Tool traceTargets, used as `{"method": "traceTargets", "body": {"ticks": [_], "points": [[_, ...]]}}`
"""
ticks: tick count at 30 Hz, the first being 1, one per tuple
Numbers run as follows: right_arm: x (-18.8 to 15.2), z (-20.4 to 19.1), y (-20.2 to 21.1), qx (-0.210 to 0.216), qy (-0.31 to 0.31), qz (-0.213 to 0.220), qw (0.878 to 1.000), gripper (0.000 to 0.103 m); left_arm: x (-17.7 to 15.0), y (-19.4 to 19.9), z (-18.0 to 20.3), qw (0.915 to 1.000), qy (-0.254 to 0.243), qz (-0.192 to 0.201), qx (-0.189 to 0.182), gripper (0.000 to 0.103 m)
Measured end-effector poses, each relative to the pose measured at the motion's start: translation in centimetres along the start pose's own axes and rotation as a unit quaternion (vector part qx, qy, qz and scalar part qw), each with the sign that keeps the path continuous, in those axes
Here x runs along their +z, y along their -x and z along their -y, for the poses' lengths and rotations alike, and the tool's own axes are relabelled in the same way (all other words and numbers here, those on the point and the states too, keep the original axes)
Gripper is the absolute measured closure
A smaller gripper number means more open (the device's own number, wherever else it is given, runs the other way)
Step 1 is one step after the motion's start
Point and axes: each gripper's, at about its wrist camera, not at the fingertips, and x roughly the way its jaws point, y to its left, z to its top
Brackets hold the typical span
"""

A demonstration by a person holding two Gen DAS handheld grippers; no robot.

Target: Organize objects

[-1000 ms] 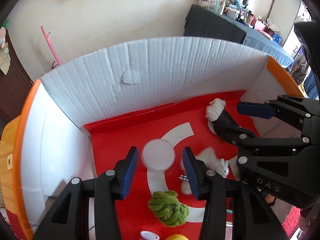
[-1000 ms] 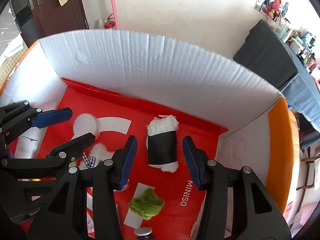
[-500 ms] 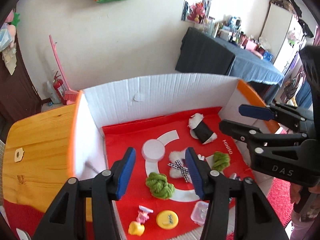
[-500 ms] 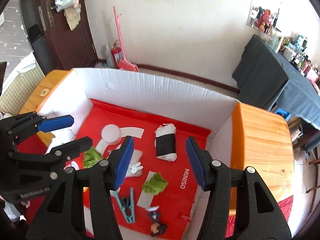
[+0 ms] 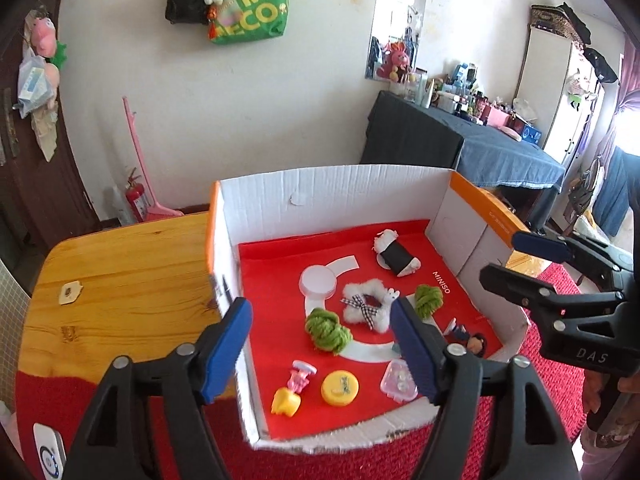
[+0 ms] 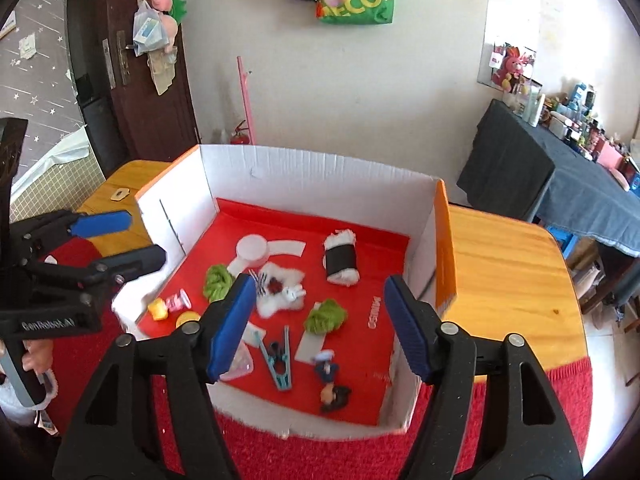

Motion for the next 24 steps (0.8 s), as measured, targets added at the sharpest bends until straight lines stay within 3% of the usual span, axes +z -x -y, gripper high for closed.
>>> {"method": "traceTargets", "body": {"ticks": [8,24], "points": [[-3.0,-0.2,0.4,-0.004,-0.021,0.004,1.0,0.031,-2.4,0.5,0.6,1.0,0.005,0.008,0.002,0.021],[-6.1,0.1,-2.4,-0.012,-0.04,-0.018,0.999,0.029,-5.5,-2.3,0.9,0.9997,0.007,-0.019,0.01,0.02]]}}
